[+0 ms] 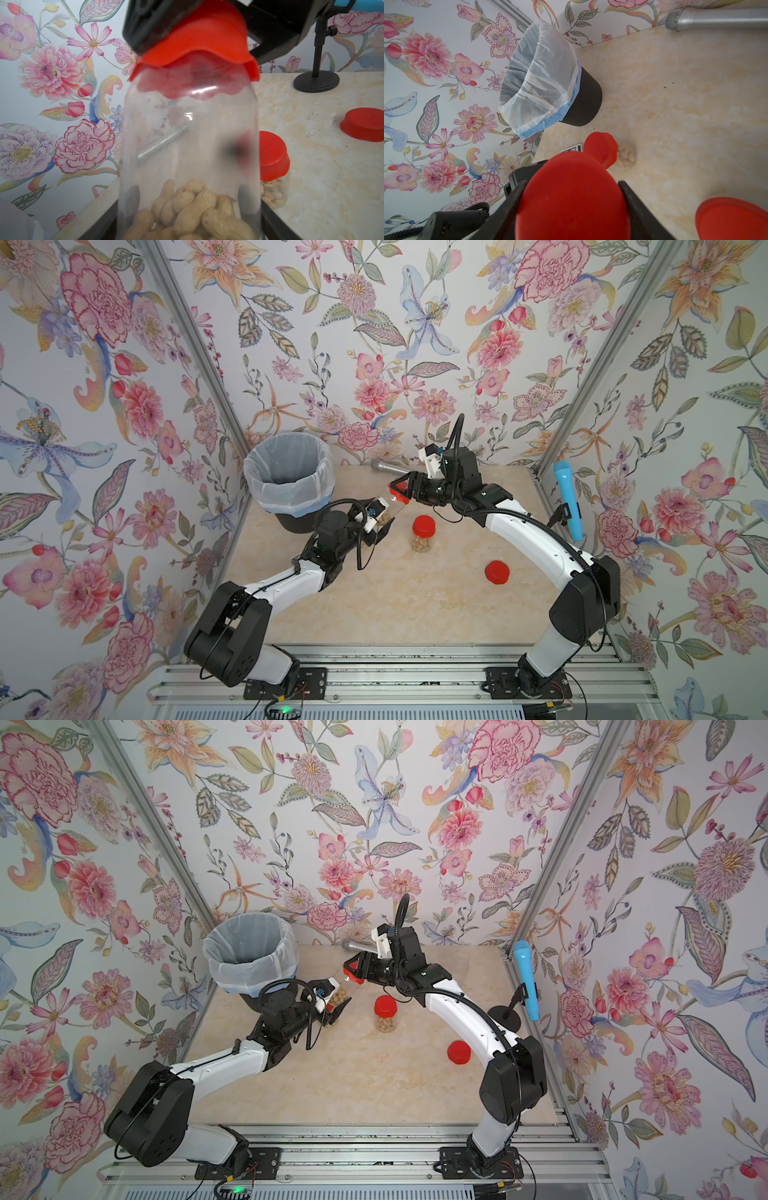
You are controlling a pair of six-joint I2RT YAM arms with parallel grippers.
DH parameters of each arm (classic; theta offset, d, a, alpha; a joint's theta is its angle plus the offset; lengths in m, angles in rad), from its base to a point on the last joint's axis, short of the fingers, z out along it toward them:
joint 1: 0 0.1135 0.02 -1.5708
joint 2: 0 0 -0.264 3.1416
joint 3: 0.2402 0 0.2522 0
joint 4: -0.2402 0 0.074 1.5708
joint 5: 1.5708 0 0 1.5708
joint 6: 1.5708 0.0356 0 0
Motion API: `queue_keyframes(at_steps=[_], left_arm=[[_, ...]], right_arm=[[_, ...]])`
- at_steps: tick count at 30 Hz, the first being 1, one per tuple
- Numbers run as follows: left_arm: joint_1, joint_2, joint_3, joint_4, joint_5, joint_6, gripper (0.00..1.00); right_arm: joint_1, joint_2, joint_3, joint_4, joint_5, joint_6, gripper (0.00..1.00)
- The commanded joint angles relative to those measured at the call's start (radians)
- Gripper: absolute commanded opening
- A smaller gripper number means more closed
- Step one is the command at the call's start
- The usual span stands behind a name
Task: Empty moldy peanuts from jars
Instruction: Unscrew the lid from the jar.
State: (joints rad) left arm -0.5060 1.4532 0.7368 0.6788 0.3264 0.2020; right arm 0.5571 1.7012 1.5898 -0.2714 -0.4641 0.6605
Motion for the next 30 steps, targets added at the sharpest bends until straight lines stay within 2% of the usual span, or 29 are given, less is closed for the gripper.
queue_keyframes(at_steps=[1,7,13,20,22,30], left_arm=[[-0.003,-0.010,0.046,-0.018,0.127,-0.007,0.33],[0.006,-0.001,0.062,-0.043,0.307,-0.036,0.29],[0.006,0.004,0.087,-0.121,0.357,-0.011,0.29],[0.012,-0.007,0.087,-0.174,0.365,0.030,0.27],[0.016,-0.006,0.089,-0.184,0.369,0.038,0.26],[0.047,-0.004,0.099,-0.248,0.415,0.084,0.23]], right_arm=[[-0.032,0.009,0.045,-0.009,-0.187,-0.090,0.60],[-0.111,0.027,0.112,-0.098,-0.486,-0.269,0.60],[-0.154,0.062,0.206,-0.265,-0.617,-0.479,0.60],[-0.161,0.128,0.372,-0.643,-0.603,-0.873,0.61],[-0.165,0.144,0.402,-0.707,-0.583,-0.943,0.61],[-0.219,0.200,0.519,-0.863,-0.525,-1.073,0.62]])
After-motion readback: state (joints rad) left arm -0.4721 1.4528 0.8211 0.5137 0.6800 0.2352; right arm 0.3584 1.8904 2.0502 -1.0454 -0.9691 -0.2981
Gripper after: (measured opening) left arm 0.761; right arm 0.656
